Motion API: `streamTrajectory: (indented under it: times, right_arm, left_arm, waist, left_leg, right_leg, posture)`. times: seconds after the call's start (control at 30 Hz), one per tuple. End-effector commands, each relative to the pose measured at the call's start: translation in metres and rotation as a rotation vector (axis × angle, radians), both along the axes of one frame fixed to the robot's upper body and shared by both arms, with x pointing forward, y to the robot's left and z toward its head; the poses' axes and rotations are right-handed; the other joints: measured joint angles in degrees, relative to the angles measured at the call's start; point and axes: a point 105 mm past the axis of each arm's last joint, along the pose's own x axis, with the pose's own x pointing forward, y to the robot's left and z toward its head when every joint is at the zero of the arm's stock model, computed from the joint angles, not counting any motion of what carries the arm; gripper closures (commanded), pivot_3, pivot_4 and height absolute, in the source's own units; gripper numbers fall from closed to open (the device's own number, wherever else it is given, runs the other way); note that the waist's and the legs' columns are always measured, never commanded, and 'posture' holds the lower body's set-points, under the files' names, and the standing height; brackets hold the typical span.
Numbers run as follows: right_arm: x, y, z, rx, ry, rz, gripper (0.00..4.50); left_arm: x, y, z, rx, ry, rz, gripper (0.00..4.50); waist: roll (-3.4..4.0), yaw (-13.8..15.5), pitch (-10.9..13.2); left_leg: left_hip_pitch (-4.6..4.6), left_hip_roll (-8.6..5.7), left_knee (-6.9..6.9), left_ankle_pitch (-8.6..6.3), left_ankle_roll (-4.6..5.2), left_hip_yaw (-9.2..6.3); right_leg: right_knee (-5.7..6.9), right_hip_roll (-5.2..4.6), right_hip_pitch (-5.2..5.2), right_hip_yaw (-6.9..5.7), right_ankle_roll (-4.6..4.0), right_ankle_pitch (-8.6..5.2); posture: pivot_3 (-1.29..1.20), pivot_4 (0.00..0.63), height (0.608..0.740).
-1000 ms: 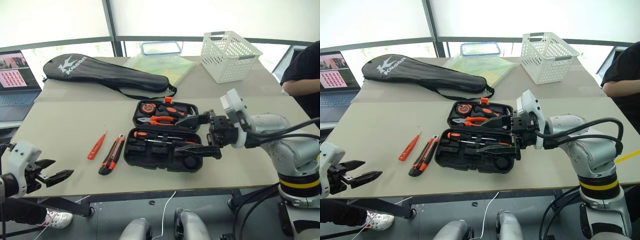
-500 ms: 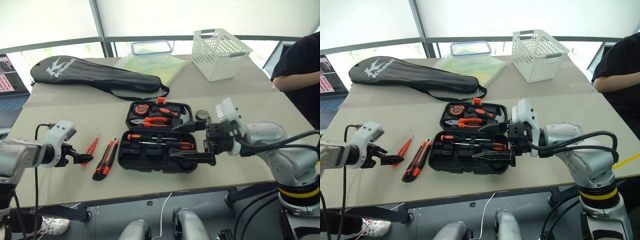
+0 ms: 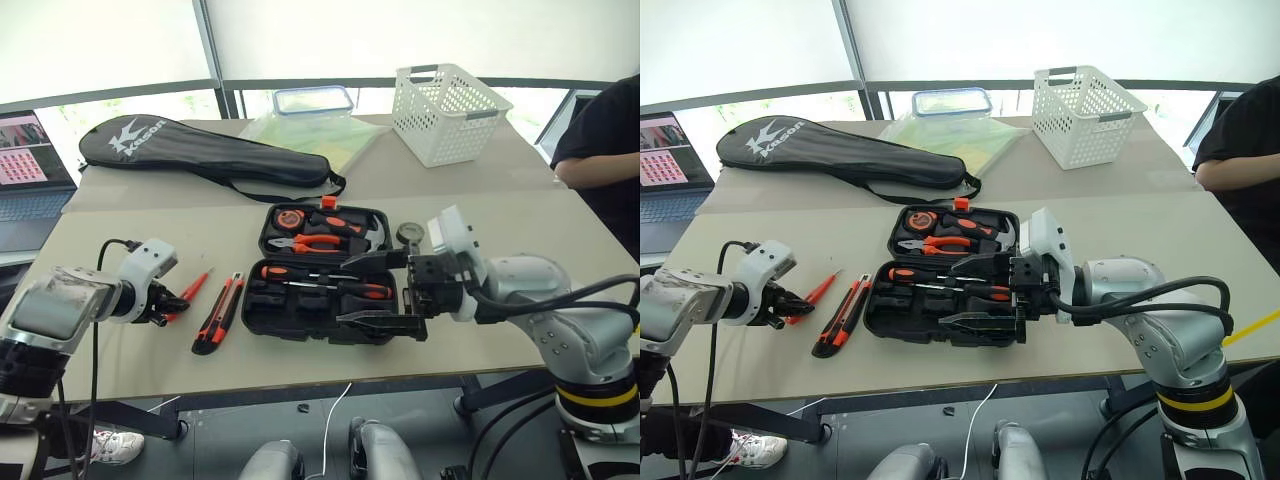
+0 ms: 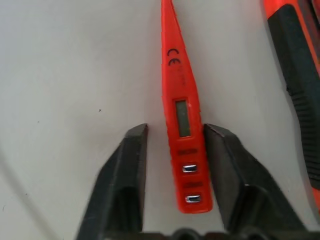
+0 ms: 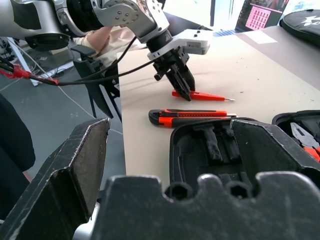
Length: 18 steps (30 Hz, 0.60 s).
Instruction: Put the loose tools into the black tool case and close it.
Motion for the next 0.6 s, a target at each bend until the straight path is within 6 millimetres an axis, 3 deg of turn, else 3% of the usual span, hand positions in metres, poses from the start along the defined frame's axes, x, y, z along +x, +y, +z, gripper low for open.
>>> streamTrajectory:
  times: [0.03,0.13,0.2,0.3,0.37,0.5,0.6]
  right_arm:
    - [-0.006,-0.008,0.007,-0.003,-0.012,0.013,0.0]
    - [-0.009,-0.014,0.005,-0.034,-0.013,0.014,0.0]
    - [-0.012,-0.018,0.002,-0.053,-0.007,0.007,0.0]
    - [-0.014,-0.022,-0.001,-0.066,-0.005,0.002,0.0]
    - [-0.017,-0.024,-0.005,-0.073,0.012,-0.001,0.0]
    - [-0.019,-0.024,-0.007,-0.081,0.013,-0.01,0.0]
    - [-0.018,-0.023,-0.006,-0.073,0.011,-0.026,0.0]
  left_arm:
    - [0.008,0.011,0.008,-0.001,-0.044,-0.019,4.08]
    - [0.019,0.001,0.037,-0.019,-0.156,-0.173,4.08]
    - [0.026,-0.031,0.075,-0.085,-0.289,-0.404,4.08]
    - [0.012,-0.071,0.102,-0.148,-0.341,-0.729,4.08]
    - [0.003,-0.097,0.101,-0.12,-0.288,-0.934,4.08]
    - [0.004,-0.119,0.078,-0.026,-0.18,-1.121,4.08]
    - [0.01,-0.124,0.058,0.061,-0.093,-1.198,4.08]
  waist:
    - [0.0,0.03,0.0]
    - [-0.16,0.27,0.05]
    - [-0.23,0.49,0.06]
    - [-0.3,0.73,0.06]
    - [-0.3,0.48,0.05]
    - [-0.31,0.3,0.05]
    - [-0.33,0.23,0.06]
  left_leg:
    - [0.0,0.0,-0.01,0.0,0.0,0.0]
    - [-0.15,0.01,0.02,0.0,0.0,0.0]
    - [-0.33,0.01,0.08,0.0,0.0,-0.01]
    - [-0.66,0.01,0.39,-0.01,0.03,-0.17]
    - [-0.7,0.0,0.39,-0.06,0.12,-0.07]
    - [-0.75,-0.04,0.54,-0.11,0.21,0.05]
    - [-0.77,0.02,0.71,-0.12,0.22,0.06]
  right_leg:
    - [0.0,0.0,0.01,0.0,0.0,0.0]
    - [-0.01,0.01,-0.08,-0.05,-0.01,0.0]
    - [-0.03,0.02,-0.22,-0.1,-0.02,0.01]
    - [-0.06,-0.01,-0.28,-0.53,-0.02,0.02]
    - [-0.05,-0.07,-0.28,-0.66,0.03,0.05]
    - [-0.09,-0.06,-0.24,-0.68,0.08,0.08]
    - [-0.13,-0.06,-0.23,-0.55,0.06,0.08]
  posture:
    - [0.0,0.15,0.74]
    - [0.0,0.15,0.74]
    - [0.0,0.15,0.74]
    - [0.0,0.15,0.74]
    - [0.0,0.15,0.74]
    - [0.0,0.15,0.74]
    - [0.0,0.15,0.74]
